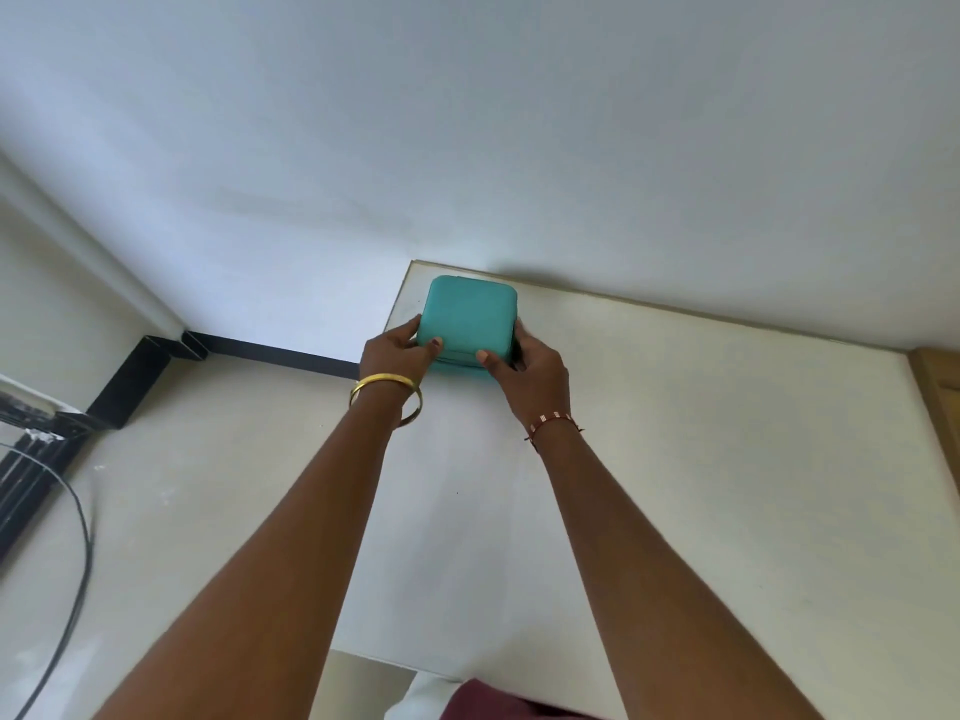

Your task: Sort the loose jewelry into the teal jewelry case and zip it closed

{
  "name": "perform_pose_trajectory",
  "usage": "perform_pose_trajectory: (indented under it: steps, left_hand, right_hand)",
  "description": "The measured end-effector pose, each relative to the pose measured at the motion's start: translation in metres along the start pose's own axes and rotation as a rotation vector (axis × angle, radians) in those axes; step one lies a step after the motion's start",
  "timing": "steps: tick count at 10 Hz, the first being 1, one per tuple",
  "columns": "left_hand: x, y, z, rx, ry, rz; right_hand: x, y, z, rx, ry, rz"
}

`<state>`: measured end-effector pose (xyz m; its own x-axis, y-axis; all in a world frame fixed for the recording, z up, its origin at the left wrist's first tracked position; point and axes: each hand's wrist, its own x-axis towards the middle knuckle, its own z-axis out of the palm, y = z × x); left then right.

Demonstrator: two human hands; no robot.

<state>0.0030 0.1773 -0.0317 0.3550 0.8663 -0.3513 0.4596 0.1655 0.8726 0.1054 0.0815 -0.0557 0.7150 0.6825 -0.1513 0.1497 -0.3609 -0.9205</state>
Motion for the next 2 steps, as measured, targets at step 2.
perform_pose_trajectory:
  steps: [2]
  left_hand:
    - [-0.047, -0.010, 0.009, -0.001, -0.005, 0.024]
  right_hand:
    - [-0.027, 0.002, -0.011, -0.102, -0.111, 0.086]
